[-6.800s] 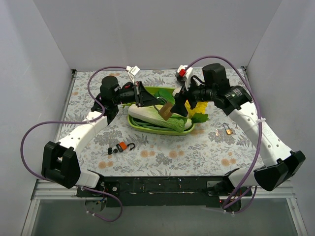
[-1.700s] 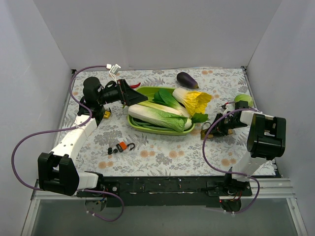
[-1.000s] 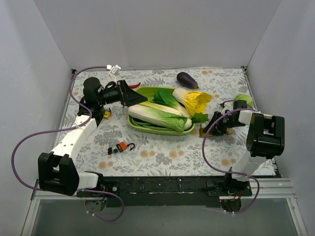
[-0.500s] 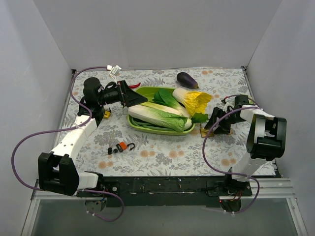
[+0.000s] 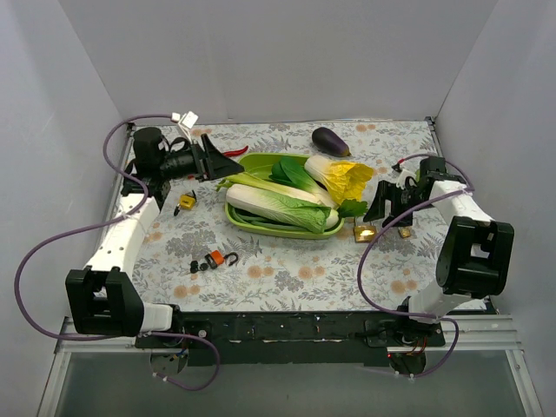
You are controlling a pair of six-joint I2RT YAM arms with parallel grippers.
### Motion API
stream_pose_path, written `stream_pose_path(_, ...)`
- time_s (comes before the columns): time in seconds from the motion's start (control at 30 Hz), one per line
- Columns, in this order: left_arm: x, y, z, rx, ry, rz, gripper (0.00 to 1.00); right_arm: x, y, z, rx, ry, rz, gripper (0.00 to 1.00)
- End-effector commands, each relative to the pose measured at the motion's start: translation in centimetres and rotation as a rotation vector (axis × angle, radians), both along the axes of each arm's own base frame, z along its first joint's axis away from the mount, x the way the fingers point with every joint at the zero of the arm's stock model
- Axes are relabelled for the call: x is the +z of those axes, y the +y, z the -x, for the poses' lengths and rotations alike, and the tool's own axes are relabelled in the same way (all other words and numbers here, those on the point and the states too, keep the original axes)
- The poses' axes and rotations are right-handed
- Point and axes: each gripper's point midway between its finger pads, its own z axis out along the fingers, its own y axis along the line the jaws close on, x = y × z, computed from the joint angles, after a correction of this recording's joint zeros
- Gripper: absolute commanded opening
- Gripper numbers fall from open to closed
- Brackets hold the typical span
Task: Lock with the key
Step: Place the lock at the center of the board, then pick up the lock from the center of the board.
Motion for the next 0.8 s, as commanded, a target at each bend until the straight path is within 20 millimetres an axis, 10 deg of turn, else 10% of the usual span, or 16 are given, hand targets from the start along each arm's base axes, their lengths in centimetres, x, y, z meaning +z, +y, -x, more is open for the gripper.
stream_pose_path(0.0, -0.4, 5.0, -1.7, 0.117, 0.014, -0.108, 0.98, 3.0, -1.4, -0.1, 0.035, -0.071, 0.063, 0.86)
stream_pose_path(0.33, -3.9, 16.1, -3.9, 0.433, 0.04, -0.555, 0.98, 10.0, -6.4, -2.4, 0.051, -0.257, 0.175, 0.96)
stream_pose_path(0.53, -8.5, 16.3, -0.3, 0.201, 0.122, -0.698, 0.98, 15.6, -4.6, -3.3, 0.113, -0.39, 0.085, 0.96)
stream_pose_path(0.77, -14.2, 13.7, 4.1, -0.03, -0.019, -0.919, 0.98, 17.4, -2.7, -2.9, 0.165, -0.48, 0.096, 0.96)
